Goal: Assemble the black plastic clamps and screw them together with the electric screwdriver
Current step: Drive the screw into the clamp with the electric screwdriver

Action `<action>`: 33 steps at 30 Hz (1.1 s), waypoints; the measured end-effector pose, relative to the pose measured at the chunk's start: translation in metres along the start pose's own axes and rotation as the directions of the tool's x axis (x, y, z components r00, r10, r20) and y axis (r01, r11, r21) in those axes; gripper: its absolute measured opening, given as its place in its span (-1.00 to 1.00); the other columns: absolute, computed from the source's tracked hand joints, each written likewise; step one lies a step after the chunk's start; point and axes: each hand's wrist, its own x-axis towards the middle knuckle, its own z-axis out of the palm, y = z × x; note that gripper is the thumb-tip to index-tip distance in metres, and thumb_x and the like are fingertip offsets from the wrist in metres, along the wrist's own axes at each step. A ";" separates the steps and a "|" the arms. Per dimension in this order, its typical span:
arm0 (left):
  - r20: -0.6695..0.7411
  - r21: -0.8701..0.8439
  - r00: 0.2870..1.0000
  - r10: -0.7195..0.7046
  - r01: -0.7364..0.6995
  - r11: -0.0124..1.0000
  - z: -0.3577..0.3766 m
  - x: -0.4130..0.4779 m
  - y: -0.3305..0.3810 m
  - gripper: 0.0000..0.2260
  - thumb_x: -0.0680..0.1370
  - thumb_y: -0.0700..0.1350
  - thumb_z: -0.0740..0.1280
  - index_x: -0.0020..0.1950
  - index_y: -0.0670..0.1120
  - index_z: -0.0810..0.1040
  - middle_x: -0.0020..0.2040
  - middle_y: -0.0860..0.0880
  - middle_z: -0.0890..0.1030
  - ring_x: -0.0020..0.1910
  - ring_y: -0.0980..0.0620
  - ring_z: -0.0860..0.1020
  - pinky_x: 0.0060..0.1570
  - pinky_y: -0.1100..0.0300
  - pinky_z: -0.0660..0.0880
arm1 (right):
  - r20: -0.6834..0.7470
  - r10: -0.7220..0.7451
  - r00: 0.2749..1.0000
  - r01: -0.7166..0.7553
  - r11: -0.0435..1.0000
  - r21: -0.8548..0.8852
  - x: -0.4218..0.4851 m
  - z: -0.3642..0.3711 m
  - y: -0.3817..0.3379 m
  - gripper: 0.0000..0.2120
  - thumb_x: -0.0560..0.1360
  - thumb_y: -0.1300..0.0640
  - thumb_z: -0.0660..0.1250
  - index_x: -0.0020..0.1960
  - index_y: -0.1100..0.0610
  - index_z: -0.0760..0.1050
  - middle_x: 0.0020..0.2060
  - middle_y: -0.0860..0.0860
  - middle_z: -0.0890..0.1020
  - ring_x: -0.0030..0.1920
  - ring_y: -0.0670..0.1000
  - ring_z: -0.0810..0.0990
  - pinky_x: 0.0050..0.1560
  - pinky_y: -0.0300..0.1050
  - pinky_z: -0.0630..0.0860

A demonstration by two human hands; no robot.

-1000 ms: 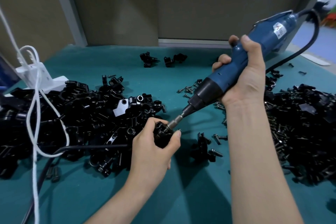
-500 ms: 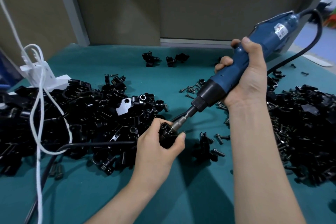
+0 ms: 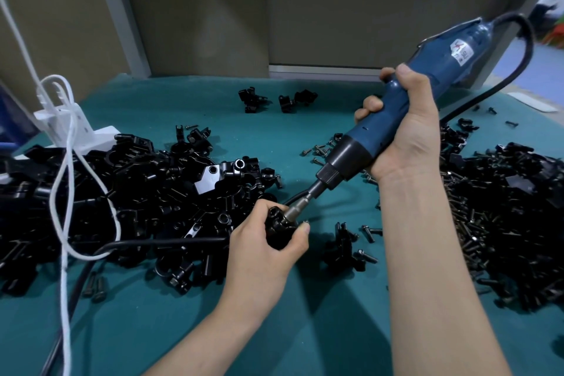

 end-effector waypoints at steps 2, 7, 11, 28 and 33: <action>-0.006 0.005 1.000 -0.002 0.002 1.000 0.000 0.000 0.000 -0.78 0.44 -0.08 0.47 -0.22 0.10 0.43 -0.48 0.14 0.43 -0.54 0.14 0.33 -0.45 0.29 0.30 | 0.006 -0.001 1.000 0.001 1.000 0.008 0.000 0.000 0.001 -0.93 0.53 0.18 0.29 -0.08 0.16 0.41 -0.30 -0.03 0.47 -0.50 -0.10 0.40 -0.46 -0.24 0.41; -0.002 0.001 1.000 -0.011 0.011 1.000 0.001 0.001 0.000 -0.81 0.42 -0.03 0.46 -0.22 0.10 0.43 -0.48 0.16 0.43 -0.55 0.15 0.33 -0.49 0.30 0.29 | 0.005 0.011 1.000 -0.011 1.000 -0.005 0.001 -0.002 0.003 -0.93 0.53 0.17 0.29 -0.08 0.16 0.41 -0.31 -0.03 0.45 -0.48 -0.10 0.40 -0.45 -0.24 0.42; -0.001 -0.007 1.000 -0.021 0.021 1.000 0.000 0.000 0.000 -0.79 0.43 -0.05 0.46 -0.23 0.10 0.43 -0.47 0.15 0.42 -0.52 0.13 0.32 -0.46 0.20 0.28 | 0.008 0.024 1.000 -0.024 1.000 0.004 0.001 -0.001 0.004 -0.93 0.53 0.17 0.28 -0.10 0.15 0.41 -0.30 -0.03 0.44 -0.48 -0.10 0.39 -0.45 -0.24 0.41; 0.046 0.010 0.997 -0.058 0.057 0.998 0.000 0.000 0.006 -0.80 0.42 -0.04 0.45 -0.23 0.07 0.42 -0.49 0.18 0.41 -0.52 0.17 0.29 -0.44 0.21 0.28 | 0.187 0.024 0.982 -0.048 0.991 0.124 -0.001 -0.006 0.006 -0.72 0.57 0.11 0.22 -0.28 0.07 0.57 -0.32 -0.10 0.57 -0.50 -0.14 0.40 -0.45 -0.27 0.43; 0.061 0.035 0.997 -0.054 0.052 0.998 -0.001 -0.001 0.010 -0.78 0.38 0.01 0.43 -0.22 -0.01 0.41 -0.49 0.15 0.39 -0.51 0.16 0.29 -0.45 0.26 0.28 | 0.266 0.012 0.964 -0.044 0.992 0.114 -0.002 -0.006 0.004 -0.64 0.55 0.11 0.21 -0.36 0.02 0.64 -0.33 -0.12 0.57 -0.51 -0.15 0.42 -0.44 -0.28 0.44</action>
